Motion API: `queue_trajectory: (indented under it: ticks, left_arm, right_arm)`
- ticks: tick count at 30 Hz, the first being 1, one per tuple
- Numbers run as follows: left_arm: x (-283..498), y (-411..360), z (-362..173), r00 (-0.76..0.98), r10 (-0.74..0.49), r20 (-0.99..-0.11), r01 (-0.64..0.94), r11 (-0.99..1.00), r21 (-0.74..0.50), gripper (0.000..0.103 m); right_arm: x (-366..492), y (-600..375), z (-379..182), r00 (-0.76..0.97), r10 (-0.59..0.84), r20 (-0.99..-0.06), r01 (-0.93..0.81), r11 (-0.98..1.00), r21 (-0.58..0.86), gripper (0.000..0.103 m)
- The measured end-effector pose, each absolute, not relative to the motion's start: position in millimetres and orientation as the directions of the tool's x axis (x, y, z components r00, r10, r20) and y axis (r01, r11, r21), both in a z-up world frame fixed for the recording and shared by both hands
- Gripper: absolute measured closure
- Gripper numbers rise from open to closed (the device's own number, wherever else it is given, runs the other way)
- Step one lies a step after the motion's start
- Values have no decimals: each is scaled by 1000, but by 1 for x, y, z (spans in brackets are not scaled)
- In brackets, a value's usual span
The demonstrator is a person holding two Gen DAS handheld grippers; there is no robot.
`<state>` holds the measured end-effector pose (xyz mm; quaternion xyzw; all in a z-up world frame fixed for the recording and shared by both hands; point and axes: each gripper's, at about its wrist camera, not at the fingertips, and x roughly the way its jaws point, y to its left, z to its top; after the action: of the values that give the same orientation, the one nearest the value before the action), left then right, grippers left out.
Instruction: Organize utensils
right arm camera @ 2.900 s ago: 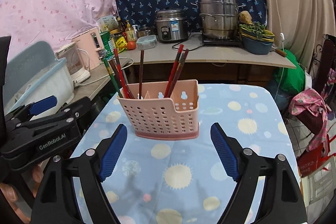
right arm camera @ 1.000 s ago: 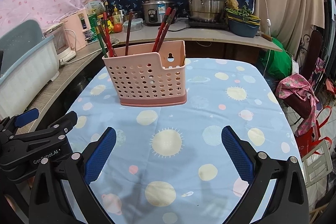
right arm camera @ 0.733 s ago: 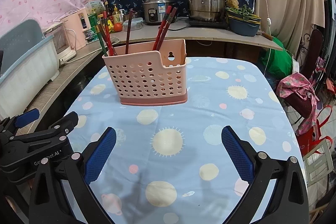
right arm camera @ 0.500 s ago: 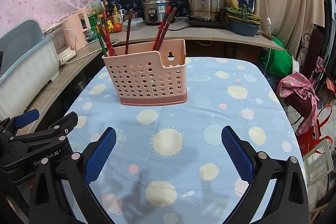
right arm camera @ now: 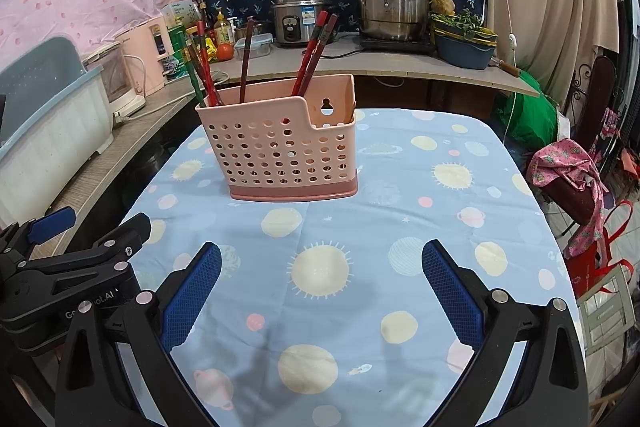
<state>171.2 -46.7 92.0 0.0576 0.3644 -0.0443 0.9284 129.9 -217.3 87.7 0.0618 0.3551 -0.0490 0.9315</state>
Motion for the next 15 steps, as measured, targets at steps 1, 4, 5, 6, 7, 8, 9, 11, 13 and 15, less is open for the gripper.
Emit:
queue_trajectory:
  ticks: [1, 4, 5, 6, 7, 8, 9, 11, 13, 15]
  left_arm:
    - [171, -46, 92, 731, -40, -681, 124, 989, 75, 8]
    - [171, -47, 92, 731, -39, -681, 124, 989, 76, 8]
    - [171, -46, 92, 732, -38, -681, 123, 989, 76, 8]
    - [171, -46, 92, 732, -39, -680, 124, 989, 77, 8]
    - [172, -46, 92, 732, -40, -680, 125, 989, 76, 8]
    - [171, -46, 92, 731, -40, -681, 125, 989, 76, 8]
    - [172, -46, 92, 730, -43, -682, 126, 989, 73, 8]
    - [173, -46, 92, 728, -45, -684, 128, 989, 71, 8]
    - [174, -46, 92, 728, -49, -684, 130, 989, 68, 8]
    - [175, -47, 91, 727, -52, -685, 132, 989, 65, 8]
  right_arm:
    - [130, -217, 88, 743, -47, -668, 135, 988, 80, 6]
    - [130, -217, 88, 743, -47, -667, 135, 988, 81, 6]
    - [130, -217, 87, 743, -48, -667, 136, 987, 80, 6]
    - [130, -217, 87, 743, -48, -668, 135, 988, 80, 6]
    - [130, -218, 88, 743, -47, -668, 135, 988, 81, 6]
    - [130, -218, 87, 743, -47, -668, 135, 987, 81, 6]
    - [130, -217, 87, 742, -47, -668, 135, 988, 80, 6]
    - [130, -218, 87, 743, -49, -667, 136, 987, 79, 6]
    - [130, -217, 87, 744, -49, -667, 137, 987, 80, 6]
    - [130, -218, 87, 744, -50, -667, 138, 987, 80, 6]
